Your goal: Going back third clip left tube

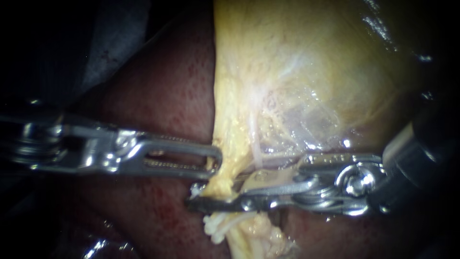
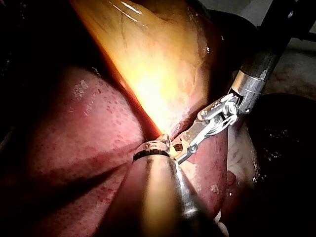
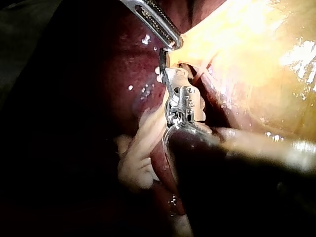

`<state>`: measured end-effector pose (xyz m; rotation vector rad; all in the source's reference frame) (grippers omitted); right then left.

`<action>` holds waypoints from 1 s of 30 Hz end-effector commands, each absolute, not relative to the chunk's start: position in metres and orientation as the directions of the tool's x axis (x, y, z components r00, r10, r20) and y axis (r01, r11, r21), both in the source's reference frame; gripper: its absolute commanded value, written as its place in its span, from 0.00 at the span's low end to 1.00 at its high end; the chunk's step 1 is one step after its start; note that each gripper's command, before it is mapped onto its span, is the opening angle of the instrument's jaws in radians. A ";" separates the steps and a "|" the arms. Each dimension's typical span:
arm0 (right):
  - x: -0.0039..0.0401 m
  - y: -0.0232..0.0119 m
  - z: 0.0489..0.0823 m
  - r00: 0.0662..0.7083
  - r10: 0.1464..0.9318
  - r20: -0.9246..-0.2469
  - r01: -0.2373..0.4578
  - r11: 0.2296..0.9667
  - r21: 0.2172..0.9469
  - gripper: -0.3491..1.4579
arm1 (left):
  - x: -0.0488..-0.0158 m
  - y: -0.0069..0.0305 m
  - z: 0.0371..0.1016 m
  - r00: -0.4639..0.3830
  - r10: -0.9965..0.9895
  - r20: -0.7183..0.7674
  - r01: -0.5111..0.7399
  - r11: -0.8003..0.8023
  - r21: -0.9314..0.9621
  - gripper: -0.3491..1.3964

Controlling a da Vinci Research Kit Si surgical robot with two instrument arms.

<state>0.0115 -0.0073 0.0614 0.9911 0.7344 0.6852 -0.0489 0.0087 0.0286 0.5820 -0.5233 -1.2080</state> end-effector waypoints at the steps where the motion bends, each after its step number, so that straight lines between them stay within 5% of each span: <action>1: 0.0115 -0.0073 0.0614 0.574 0.787 -0.227 -0.172 0.387 0.906 0.00 | -0.0489 0.0087 0.0286 0.273 -0.960 0.065 0.705 0.246 0.666 0.00; 13: 0.0115 -0.0073 0.0614 0.574 0.787 -0.227 -0.172 0.387 0.906 0.00 | -0.0489 0.0087 0.0286 0.273 -0.960 0.066 0.705 0.246 0.665 0.00; 19: 0.0119 -0.0072 0.0614 0.559 0.787 -0.261 -0.177 0.421 0.890 0.32 | -0.0489 0.0087 0.0286 0.273 -0.960 0.066 0.705 0.246 0.665 0.00; 30: 0.0126 -0.0069 0.0617 0.560 0.742 -0.368 -0.134 0.520 0.844 0.45 | -0.0489 0.0087 0.0286 0.273 -0.960 0.066 0.705 0.246 0.665 0.00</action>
